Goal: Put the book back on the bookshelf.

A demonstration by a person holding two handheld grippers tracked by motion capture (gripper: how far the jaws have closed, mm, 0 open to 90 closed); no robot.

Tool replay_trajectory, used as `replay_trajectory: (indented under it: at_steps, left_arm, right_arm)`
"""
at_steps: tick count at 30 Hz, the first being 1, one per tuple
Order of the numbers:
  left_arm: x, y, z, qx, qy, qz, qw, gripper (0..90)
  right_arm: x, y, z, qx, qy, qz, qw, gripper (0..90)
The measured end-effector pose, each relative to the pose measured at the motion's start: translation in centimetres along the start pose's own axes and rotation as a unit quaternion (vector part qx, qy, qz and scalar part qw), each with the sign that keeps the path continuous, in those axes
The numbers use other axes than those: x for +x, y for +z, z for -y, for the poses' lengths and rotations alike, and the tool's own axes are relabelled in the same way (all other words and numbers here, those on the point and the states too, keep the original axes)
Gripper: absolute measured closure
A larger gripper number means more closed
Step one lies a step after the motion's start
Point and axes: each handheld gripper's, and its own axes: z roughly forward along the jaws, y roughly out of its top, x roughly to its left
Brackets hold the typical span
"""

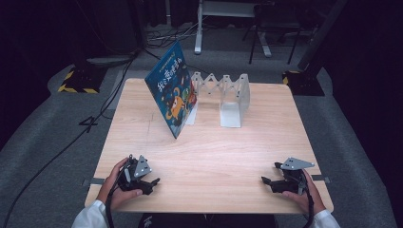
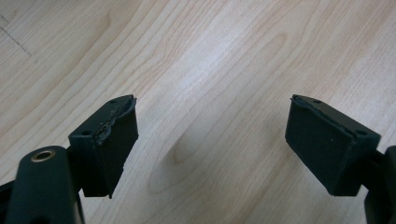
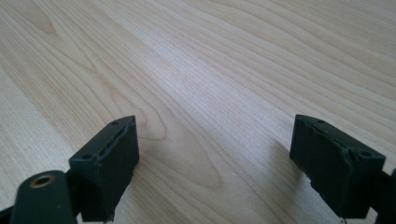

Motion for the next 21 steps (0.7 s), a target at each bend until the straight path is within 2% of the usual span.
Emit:
replay_trajectory:
  at_steps: [5, 7, 11, 14, 16, 18, 20, 21]
  left_arm:
    - [0.2, -0.2, 1.2, -0.01, -0.029, 0.001, 0.9995, 17.3]
    - [0.3, -0.4, 1.7, -0.012, -0.037, -0.005, 0.9992, 17.3]
    - [0.7, -0.6, 2.7, -0.018, -0.061, -0.004, 0.998, 17.3]
    - [1.3, -0.7, 3.4, -0.025, -0.087, -0.006, 0.9959, 17.5]
    - [1.7, -0.8, 3.9, -0.026, -0.109, 0.003, 0.9937, 17.2]
    - [2.1, -0.9, 4.3, -0.025, -0.139, -0.004, 0.9899, 17.0]
    - [2.5, -1.1, 4.6, -0.023, -0.143, -0.008, 0.9894, 17.0]
    - [2.6, -1.2, 4.7, -0.022, -0.14, -0.008, 0.9899, 17.0]
  right_arm:
    - [0.0, 0.0, 0.0, 0.0, 0.0, 0.0, 1.0, 15.8]
    - [0.0, 0.0, 0.0, 0.0, 0.0, 0.001, 1.0, 15.8]
    - [0.0, -0.1, 0.1, 0.0, 0.002, 0.002, 1.0, 15.8]
    - [0.0, -0.1, 0.1, 0.0, 0.003, 0.003, 1.0, 15.8]
    - [0.0, -0.1, 0.1, 0.0, 0.003, 0.003, 1.0, 15.8]
    - [0.0, -0.1, 0.1, 0.0, 0.003, 0.003, 1.0, 15.8]
    - [0.0, -0.1, 0.1, 0.0, 0.003, 0.003, 1.0, 15.8]
    - [0.0, -0.1, 0.1, 0.0, 0.003, 0.003, 1.0, 15.8]
